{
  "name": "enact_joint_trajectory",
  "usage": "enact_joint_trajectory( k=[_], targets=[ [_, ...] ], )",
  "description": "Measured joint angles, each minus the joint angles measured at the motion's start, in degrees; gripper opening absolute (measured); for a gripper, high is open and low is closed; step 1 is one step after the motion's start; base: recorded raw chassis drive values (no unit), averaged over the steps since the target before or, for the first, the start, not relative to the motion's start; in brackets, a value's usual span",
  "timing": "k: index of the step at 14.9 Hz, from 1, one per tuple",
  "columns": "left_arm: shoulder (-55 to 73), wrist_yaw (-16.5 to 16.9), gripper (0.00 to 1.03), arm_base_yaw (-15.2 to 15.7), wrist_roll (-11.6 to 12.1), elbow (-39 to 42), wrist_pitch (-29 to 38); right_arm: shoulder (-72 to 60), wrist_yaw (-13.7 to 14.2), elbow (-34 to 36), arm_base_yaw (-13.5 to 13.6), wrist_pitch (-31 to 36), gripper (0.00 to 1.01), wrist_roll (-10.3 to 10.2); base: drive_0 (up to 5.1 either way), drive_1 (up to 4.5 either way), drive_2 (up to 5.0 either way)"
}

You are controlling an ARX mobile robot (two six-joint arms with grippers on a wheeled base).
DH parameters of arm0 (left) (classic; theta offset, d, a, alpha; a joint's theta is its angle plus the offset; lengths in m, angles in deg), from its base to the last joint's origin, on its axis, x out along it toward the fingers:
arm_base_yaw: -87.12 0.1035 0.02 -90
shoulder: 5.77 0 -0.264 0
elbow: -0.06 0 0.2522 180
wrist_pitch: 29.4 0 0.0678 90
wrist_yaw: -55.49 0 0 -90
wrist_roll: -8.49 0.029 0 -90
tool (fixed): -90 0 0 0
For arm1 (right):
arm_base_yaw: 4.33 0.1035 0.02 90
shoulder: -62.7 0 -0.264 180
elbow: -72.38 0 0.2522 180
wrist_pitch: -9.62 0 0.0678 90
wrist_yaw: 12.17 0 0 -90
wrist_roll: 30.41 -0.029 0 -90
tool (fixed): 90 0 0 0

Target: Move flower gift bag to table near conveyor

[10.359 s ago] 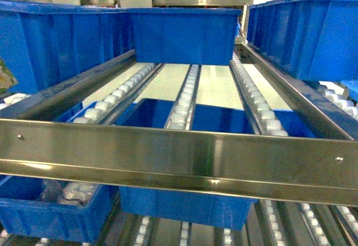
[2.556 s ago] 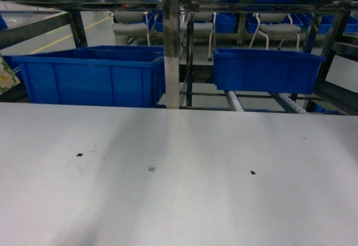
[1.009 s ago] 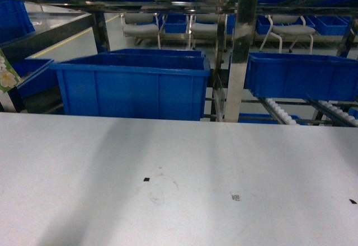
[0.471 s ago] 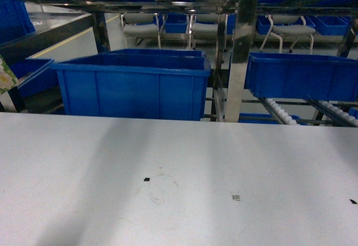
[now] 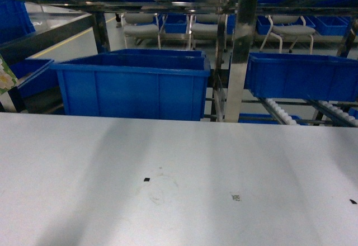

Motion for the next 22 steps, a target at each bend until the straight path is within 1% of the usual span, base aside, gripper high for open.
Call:
enact_joint_trajectory(
  k=[2, 6, 11, 15, 17, 20, 21, 22],
  targets=[
    [0.0, 0.0, 0.02, 0.0, 0.0, 0.0, 0.0, -4.5, -0.9, -0.7, -0.7, 1.0, 0.02, 0.2, 0.0, 0.00, 0.0],
    [0.0, 0.0, 0.02, 0.0, 0.0, 0.0, 0.0, -11.9, -0.8, -3.4, -0.7, 1.0, 0.02, 0.2, 0.0, 0.00, 0.0],
    [0.0, 0.0, 0.02, 0.0, 0.0, 0.0, 0.0, -16.3, -1.0, -5.0, -2.2, 1.2, 0.02, 0.2, 0.0, 0.00, 0.0],
    [0.0, 0.0, 0.02, 0.0, 0.0, 0.0, 0.0, -20.9, -1.7, -4.9, -3.8, 1.3, 0.02, 0.2, 0.0, 0.00, 0.0],
    [0.0, 0.0, 0.02, 0.0, 0.0, 0.0, 0.0, -21.6, -2.3, -4.9, -4.0, 1.9, 0.02, 0.2, 0.0, 0.00, 0.0],
    [0.0, 0.0, 0.02, 0.0, 0.0, 0.0, 0.0, -21.9, -1.8, -4.6, -3.8, 2.3, 0.02, 0.0, 0.0, 0.00, 0.0],
    [0.0, 0.0, 0.02, 0.0, 0.0, 0.0, 0.0, -21.6, -1.1, -3.5, -3.5, 2.6, 0.02, 0.0, 0.0, 0.00, 0.0],
    [0.0, 0.0, 0.02, 0.0, 0.0, 0.0, 0.0, -21.4, 0.3, -1.7, -2.8, 1.4, 0.15, 0.0, 0.0, 0.00, 0.0]
  ],
)
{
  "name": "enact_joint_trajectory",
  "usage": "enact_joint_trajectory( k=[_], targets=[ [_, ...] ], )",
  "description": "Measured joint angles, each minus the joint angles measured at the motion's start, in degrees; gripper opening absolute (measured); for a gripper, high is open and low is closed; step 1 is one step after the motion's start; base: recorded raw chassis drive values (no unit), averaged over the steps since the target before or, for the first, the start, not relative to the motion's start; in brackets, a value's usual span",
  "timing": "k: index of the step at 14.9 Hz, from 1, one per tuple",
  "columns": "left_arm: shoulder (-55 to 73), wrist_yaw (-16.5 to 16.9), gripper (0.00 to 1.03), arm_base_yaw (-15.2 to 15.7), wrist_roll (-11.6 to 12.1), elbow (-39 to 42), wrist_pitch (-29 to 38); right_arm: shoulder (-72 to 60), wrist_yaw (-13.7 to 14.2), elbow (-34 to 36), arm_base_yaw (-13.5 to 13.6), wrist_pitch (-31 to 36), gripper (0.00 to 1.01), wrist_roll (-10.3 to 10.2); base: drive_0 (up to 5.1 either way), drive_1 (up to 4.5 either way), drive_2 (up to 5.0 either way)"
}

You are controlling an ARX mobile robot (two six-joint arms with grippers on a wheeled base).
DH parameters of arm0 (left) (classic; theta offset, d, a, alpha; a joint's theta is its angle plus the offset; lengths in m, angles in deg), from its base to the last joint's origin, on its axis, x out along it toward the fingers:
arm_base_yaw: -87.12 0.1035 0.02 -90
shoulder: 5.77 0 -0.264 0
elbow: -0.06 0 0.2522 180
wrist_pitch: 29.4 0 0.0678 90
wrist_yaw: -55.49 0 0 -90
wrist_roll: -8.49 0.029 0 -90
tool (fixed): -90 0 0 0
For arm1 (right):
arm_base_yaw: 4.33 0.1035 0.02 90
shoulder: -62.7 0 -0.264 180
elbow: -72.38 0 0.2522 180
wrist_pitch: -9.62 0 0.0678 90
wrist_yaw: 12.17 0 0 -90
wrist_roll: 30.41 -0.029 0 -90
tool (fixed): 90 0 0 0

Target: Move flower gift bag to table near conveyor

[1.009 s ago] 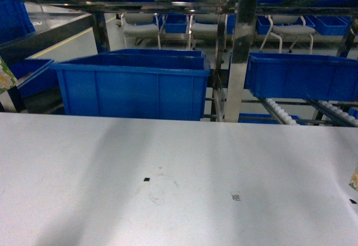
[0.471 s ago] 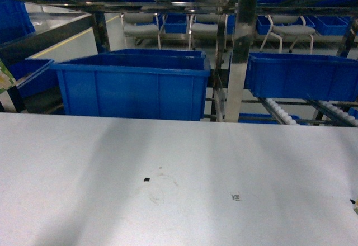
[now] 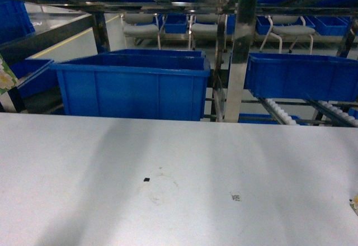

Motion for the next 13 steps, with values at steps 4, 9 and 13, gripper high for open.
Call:
enact_joint_trajectory(
  k=[4, 9, 13],
  targets=[
    [0.0, 0.0, 0.02, 0.0, 0.0, 0.0, 0.0, 4.6, 2.8, 3.1, 2.8, -0.1, 0.67, -1.5, 0.0, 0.00, 0.0],
    [0.0, 0.0, 0.02, 0.0, 0.0, 0.0, 0.0, 21.8, 8.5, 5.0, 2.4, 0.0, 0.98, -2.4, 0.0, 0.00, 0.0],
    [0.0, 0.0, 0.02, 0.0, 0.0, 0.0, 0.0, 43.4, 10.9, 11.0, 1.7, -8.1, 0.98, -1.8, 0.0, 0.00, 0.0]
  ],
)
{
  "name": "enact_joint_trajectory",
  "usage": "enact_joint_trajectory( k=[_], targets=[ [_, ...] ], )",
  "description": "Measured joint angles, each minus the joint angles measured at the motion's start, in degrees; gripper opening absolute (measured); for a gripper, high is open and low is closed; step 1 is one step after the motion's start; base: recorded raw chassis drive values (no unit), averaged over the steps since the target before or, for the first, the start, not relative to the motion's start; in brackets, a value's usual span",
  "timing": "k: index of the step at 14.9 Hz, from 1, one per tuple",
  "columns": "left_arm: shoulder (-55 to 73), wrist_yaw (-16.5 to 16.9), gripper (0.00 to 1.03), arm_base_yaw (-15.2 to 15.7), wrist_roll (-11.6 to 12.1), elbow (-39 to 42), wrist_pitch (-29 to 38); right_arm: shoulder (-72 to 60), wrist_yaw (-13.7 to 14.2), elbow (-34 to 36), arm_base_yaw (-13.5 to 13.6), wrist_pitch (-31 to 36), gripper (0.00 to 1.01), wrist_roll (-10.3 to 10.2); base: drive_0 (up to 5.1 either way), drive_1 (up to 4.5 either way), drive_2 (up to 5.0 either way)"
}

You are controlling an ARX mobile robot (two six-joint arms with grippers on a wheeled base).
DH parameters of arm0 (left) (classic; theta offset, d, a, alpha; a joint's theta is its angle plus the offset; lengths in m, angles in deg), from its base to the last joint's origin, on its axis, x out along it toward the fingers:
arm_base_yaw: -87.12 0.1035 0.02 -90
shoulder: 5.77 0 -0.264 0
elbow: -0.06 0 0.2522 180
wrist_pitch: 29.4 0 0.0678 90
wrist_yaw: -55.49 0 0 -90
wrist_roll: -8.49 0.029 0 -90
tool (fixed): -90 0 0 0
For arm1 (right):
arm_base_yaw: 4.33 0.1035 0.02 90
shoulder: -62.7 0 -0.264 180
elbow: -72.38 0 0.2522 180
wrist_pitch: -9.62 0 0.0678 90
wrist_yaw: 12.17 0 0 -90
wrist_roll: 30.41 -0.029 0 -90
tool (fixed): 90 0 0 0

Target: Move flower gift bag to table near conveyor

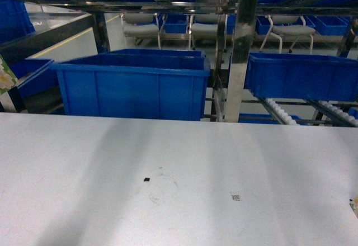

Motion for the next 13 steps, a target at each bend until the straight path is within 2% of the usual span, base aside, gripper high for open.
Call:
enact_joint_trajectory(
  k=[2, 3, 4, 6, 7, 11, 13],
  targets=[
    [0.0, 0.0, 0.02, 0.0, 0.0, 0.0, 0.0, 16.2, 1.2, 3.0, 1.1, -14.2, 0.98, -0.1, 0.0, 0.00, 0.0],
    [0.0, 0.0, 0.02, 0.0, 0.0, 0.0, 0.0, 26.7, 2.2, 3.7, 2.9, -24.0, 0.98, -0.1, 0.0, 0.00, 0.0],
    [0.0, 0.0, 0.02, 0.0, 0.0, 0.0, 0.0, 37.9, 4.3, 3.7, 4.6, -34.8, 0.98, -0.1, 0.0, 0.00, 0.0],
    [0.0, 0.0, 0.02, 0.0, 0.0, 0.0, 0.0, 58.4, 6.9, 3.7, 5.0, -56.4, 0.98, -0.3, 0.0, 0.00, 0.0],
    [0.0, 0.0, 0.02, 0.0, 0.0, 0.0, 0.0, 64.9, 6.9, 4.0, 5.7, -62.2, 0.98, -0.3, 0.0, 0.00, 0.0],
    [0.0, 0.0, 0.02, 0.0, 0.0, 0.0, 0.0, 65.5, 6.8, 4.0, 5.7, -62.6, 0.98, -0.3, 0.0, 0.00, 0.0],
    [3.0, -0.4, 0.02, -0.4, -0.3, 0.0, 4.6, 65.5, 6.8, 4.0, 5.7, -62.6, 0.98, -0.3, 0.0, 0.00, 0.0]
  ],
)
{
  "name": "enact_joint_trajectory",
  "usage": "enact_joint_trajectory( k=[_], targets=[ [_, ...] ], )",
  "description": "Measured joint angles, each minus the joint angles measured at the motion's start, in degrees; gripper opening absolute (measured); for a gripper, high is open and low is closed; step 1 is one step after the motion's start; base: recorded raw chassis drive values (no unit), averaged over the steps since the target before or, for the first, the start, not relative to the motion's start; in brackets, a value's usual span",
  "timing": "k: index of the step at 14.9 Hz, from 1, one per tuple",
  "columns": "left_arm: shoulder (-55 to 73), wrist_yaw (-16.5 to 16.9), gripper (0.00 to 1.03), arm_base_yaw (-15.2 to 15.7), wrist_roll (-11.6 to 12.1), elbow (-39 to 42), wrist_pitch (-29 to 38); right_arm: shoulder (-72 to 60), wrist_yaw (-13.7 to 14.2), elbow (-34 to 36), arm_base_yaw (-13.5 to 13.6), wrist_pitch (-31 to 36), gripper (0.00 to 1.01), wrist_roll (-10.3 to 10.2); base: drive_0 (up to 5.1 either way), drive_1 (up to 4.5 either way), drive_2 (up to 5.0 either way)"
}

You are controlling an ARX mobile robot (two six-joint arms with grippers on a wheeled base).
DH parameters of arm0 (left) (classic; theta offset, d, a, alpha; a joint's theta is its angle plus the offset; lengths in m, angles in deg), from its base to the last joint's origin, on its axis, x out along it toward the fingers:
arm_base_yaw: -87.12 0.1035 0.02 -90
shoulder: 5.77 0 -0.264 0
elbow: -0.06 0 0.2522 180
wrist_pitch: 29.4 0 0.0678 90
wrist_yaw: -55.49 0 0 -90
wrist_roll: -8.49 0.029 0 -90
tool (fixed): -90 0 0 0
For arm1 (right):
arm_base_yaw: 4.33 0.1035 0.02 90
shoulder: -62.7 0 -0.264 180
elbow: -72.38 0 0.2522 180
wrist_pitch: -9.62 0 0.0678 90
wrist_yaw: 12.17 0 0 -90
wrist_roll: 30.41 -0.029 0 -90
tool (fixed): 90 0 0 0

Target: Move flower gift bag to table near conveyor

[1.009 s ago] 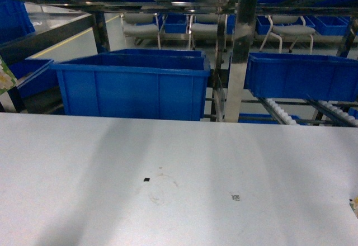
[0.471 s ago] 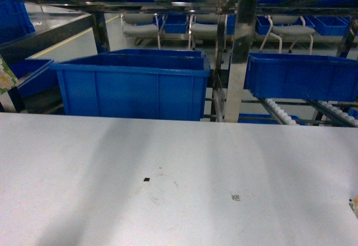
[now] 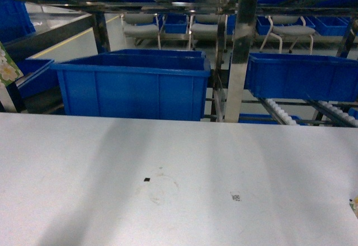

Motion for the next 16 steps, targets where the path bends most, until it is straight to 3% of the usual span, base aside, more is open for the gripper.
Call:
enact_joint_trajectory(
  k=[5, 9, 10, 11, 14, 16],
  targets=[
    [18.1, -1.3, 0.02, -4.3, -2.0, -3.1, 12.6, 0.0, 0.0, 0.0, 0.0, 0.0, 0.98, 0.0, 0.0, 0.00, 0.0],
    [33.0, -0.9, 0.02, -4.0, -4.8, -6.4, 21.0, 0.0, 0.0, 0.0, 0.0, 0.0, 0.98, 0.0, 0.0, 0.00, 0.0],
    [35.9, -0.5, 0.02, -4.5, -4.8, -7.0, 21.0, 0.0, 0.0, 0.0, 0.0, 0.0, 0.98, 0.0, 0.0, 0.00, 0.0],
    [49.5, 0.9, 0.02, -5.5, -5.8, -7.6, 21.0, 0.0, 0.0, 0.0, 0.0, 0.0, 0.98, 0.0, 0.0, 0.00, 0.0],
    [51.5, 0.9, 0.02, -5.6, -6.4, -9.6, 21.0, 0.0, 0.0, 0.0, 0.0, 0.0, 0.98, 0.0, 0.0, 0.00, 0.0],
    [51.8, 0.6, 0.02, -7.5, -6.5, -12.1, 21.0, 0.0, 0.0, 0.0, 0.0, 0.0, 0.98, 0.0, 0.0, 0.00, 0.0]
  ],
)
